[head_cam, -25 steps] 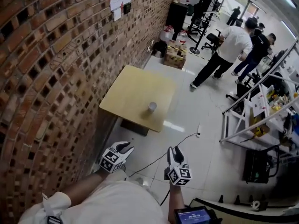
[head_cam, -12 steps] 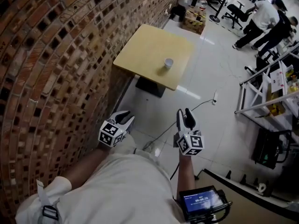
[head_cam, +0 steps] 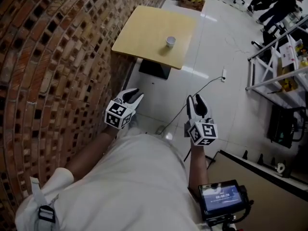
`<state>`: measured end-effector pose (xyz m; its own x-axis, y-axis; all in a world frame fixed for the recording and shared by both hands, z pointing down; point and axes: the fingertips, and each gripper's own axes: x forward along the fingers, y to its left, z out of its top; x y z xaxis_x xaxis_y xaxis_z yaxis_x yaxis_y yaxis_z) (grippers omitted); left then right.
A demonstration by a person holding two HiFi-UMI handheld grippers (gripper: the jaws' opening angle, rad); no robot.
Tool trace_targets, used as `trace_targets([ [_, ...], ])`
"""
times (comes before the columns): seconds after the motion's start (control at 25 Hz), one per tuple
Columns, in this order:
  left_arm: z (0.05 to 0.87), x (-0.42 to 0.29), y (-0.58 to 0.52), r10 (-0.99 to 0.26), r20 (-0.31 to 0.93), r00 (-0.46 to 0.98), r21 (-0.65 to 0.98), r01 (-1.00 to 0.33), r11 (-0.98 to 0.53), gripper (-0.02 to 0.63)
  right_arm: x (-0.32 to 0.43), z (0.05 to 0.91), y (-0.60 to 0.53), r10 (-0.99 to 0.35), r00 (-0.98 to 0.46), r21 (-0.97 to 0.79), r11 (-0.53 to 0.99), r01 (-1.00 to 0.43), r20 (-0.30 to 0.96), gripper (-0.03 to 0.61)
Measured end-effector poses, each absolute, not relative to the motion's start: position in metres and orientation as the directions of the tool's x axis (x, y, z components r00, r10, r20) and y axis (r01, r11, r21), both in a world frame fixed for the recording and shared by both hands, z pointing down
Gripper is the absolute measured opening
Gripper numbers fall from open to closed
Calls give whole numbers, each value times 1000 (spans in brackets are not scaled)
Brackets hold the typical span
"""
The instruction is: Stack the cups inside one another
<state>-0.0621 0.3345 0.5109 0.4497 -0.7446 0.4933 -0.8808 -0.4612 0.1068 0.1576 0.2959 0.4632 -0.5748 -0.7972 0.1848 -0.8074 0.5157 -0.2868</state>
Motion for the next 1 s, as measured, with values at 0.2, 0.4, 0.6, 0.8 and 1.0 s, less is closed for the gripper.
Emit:
trace_targets([
  [0.2, 524, -65, 329, -724, 517, 456, 102, -873, -477, 126, 164, 465, 304, -823, -538, -272, 483, -833, 185, 133],
  [0.4, 541, -68, 335, -705, 541, 458, 136, -875, -464, 124, 166, 478, 320, -825, -523, -273, 463, -843, 214, 132],
  [0.6, 554, -64, 337, -698, 552, 457, 159, -879, -450, 124, 163, 493, 329, -819, -521, -283, 455, -845, 239, 129],
  [0.8, 562, -51, 342, -685, 563, 462, 162, -875, -457, 123, 163, 507, 330, -808, -526, -290, 454, -842, 263, 126],
  [1.0, 570, -38, 348, -669, 571, 476, 166, -865, -474, 123, 161, 517, 329, -792, -542, -287, 470, -835, 280, 126],
])
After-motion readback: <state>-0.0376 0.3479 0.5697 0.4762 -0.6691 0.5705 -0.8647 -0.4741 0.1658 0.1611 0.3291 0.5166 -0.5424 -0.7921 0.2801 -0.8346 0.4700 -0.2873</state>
